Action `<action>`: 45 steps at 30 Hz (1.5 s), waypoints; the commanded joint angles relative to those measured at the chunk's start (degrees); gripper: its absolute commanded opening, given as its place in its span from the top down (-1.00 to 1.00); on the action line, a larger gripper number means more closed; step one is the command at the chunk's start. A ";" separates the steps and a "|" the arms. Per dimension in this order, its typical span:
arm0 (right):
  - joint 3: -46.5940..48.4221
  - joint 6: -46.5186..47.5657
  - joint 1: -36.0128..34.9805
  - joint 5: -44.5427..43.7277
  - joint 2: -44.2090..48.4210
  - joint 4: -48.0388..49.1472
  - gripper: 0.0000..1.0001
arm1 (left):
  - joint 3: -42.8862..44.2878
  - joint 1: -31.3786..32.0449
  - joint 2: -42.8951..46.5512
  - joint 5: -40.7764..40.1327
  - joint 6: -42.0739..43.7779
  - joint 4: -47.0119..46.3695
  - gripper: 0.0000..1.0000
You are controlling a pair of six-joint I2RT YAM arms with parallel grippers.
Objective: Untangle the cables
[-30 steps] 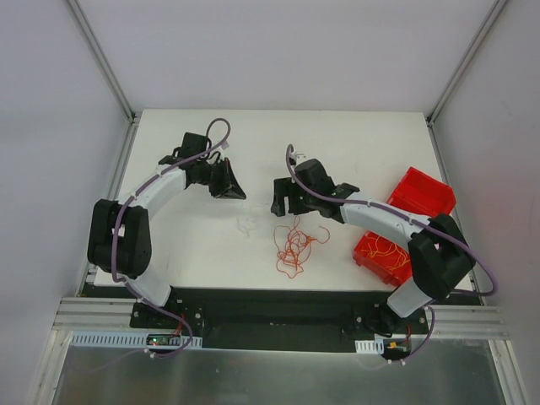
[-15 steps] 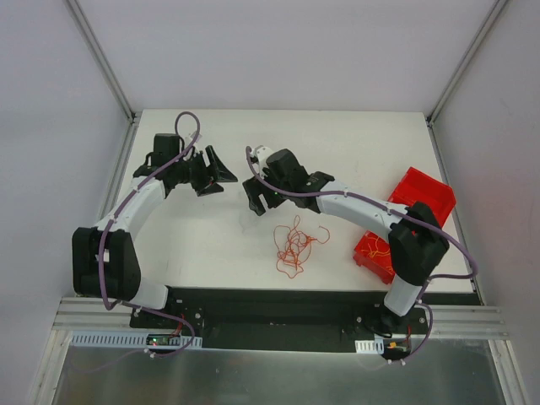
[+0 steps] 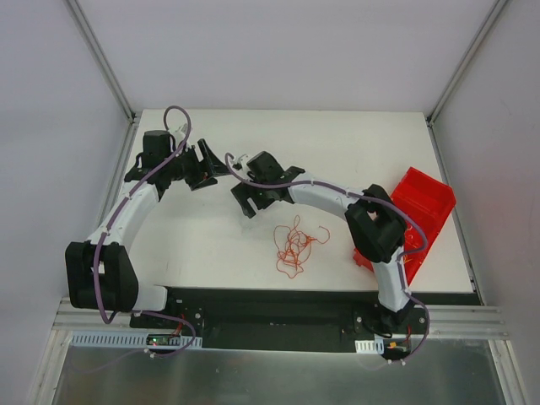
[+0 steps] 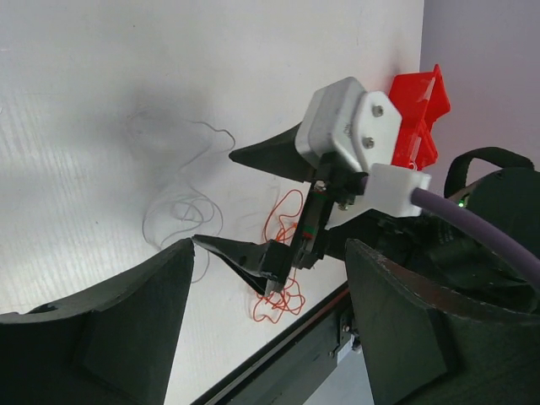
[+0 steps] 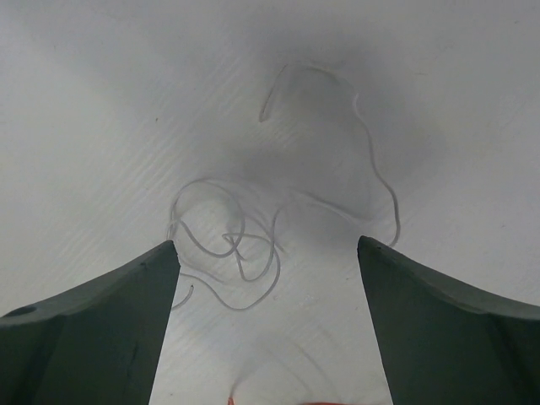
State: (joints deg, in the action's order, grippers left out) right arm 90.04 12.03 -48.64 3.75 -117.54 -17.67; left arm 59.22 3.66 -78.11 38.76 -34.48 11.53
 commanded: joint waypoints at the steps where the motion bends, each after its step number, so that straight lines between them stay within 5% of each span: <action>1: 0.94 0.01 -1.10 3.19 -0.50 -1.76 -0.79 | -0.33 -0.32 0.94 2.37 0.38 -2.39 -0.43; 9: -0.74 -4.73 -5.05 0.22 -1.99 -0.70 -0.64 | -0.77 -0.41 1.38 3.16 -0.15 -3.36 -0.44; 17: 1.02 -9.92 -6.73 -10.16 -5.95 -1.75 -0.24 | -1.13 -0.76 1.82 2.46 0.20 -3.53 -0.44; 24: -4.95 -13.51 -6.64 -18.77 1.85 -2.02 0.99 | -1.30 -0.94 1.82 2.46 0.11 -3.62 -0.41; 35: -21.12 -16.51 2.04 -19.22 38.57 -2.27 0.99 | -1.39 -0.94 1.64 4.83 -1.47 -4.76 -0.40; 45: -32.73 -21.70 32.08 -16.24 63.21 -11.50 0.99 | -2.62 -0.94 1.03 8.61 -4.19 -7.92 -0.40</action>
State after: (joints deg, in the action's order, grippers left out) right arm 60.84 -6.74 -26.00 -14.33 -58.06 -22.72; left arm 57.19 3.25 -78.08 43.99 -37.04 7.01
